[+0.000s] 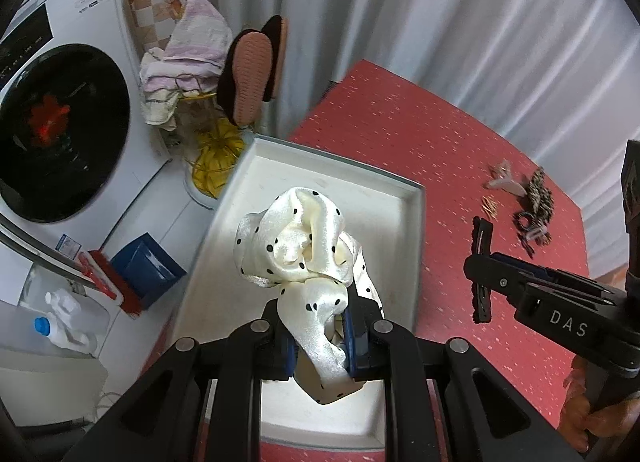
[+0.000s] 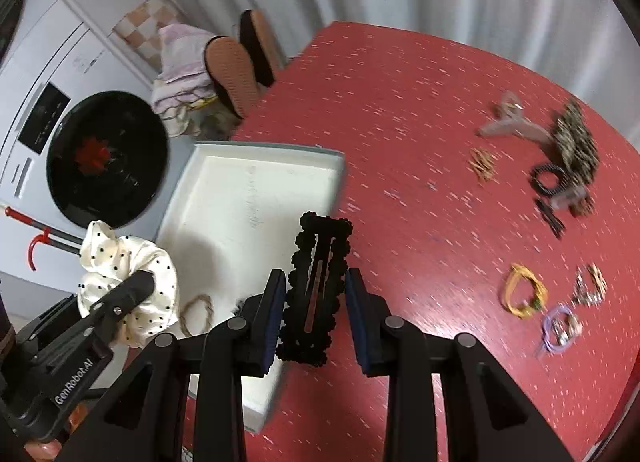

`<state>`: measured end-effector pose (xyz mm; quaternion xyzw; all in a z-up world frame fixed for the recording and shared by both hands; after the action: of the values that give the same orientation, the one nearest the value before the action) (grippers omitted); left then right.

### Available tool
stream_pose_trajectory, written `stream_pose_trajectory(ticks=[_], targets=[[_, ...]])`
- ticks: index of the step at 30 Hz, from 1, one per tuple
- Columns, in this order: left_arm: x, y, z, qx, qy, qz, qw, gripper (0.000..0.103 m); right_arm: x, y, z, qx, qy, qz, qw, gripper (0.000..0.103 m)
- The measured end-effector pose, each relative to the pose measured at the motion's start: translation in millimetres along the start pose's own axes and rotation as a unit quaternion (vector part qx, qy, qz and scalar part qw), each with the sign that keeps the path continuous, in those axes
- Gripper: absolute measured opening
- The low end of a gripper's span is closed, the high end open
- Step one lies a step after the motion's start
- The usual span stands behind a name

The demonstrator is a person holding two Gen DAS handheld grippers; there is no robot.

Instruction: Organize jewelry

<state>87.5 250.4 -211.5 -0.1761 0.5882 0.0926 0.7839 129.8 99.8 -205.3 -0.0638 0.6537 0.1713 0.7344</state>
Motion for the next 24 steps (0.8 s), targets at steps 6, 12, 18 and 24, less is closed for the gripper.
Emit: stream_pose_trajectory(ticks=[6,12,18,24], targets=[[17.4,12.5,17.8,-0.004,0.001,0.011,0.9999,0.019,15.4,22.6,21.7,-0.022,0.003,0.008,1.000,0.033],[44.2,22.8,36.3,-0.009,0.007,0.020,0.9997,0.019,38.3,29.3,42.7,-0.036,0.010,0.011,0.999,0.033],[69.9,30.9,46.9,-0.018,0.017,0.030,0.9992,0.019,65.4,27.6,61.1,-0.035,0.022,0.018,0.999,0.033],[95.7,35.1,49.0,-0.016,0.033,0.042,0.9985,0.019,96.3,26.5,70.2,-0.028,0.045,0.021,0.998,0.033]])
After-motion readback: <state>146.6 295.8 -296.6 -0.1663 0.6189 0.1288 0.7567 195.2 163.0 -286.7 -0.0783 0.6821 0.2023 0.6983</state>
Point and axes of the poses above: each gripper's, at about its wrist camera, not at the fingertips, and x roughly the way its jaws point, y to its left, z to its top, the point moved 9 cm from there along x, roughly the way its jaws point, and after that the axes turned 12 degrees about y, right-handed, at the moved point
